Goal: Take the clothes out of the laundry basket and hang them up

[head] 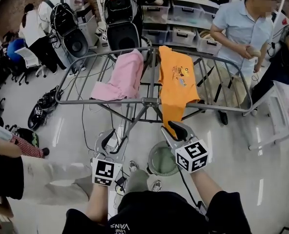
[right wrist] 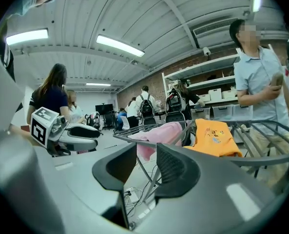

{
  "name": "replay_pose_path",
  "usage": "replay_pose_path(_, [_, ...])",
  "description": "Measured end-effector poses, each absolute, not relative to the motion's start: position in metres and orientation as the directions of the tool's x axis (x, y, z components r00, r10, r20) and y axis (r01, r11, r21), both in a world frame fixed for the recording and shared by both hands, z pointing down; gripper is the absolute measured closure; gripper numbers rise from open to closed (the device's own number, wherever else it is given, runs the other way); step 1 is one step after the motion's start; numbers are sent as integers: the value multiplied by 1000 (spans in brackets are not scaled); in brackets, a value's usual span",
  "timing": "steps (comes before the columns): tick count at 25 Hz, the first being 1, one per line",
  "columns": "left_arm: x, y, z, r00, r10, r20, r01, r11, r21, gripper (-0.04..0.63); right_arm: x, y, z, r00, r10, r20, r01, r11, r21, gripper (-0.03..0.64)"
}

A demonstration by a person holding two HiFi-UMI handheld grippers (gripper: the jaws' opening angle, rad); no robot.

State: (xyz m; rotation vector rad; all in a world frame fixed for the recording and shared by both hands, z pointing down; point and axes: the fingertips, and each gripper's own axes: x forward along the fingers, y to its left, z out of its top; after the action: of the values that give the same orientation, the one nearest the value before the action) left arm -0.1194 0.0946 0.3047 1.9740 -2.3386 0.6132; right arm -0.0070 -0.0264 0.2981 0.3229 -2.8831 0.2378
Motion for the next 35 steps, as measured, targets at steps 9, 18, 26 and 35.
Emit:
replay_pose_path(9, [-123,127,316,-224,-936,270,-954,154,-257,426,-7,11,313,-944,-209,254,-252,956,-149,497])
replay_pose_path(18, [-138,144,325,-211,-932,293,-965,151,-215,472,-27,33,325,-931,-237,278,-290,942,-167,611])
replay_pose_path(26, [-150,148,330,-203,-939,279,-974,163,-157,594,-38,35,331,-914,-265,309,-321,935,-148,612])
replay_pose_path(35, [-155,153,329,-199,-943,268,-978,172,-121,594,-38,34,331,-900,-297,321,-350,929,-121,612])
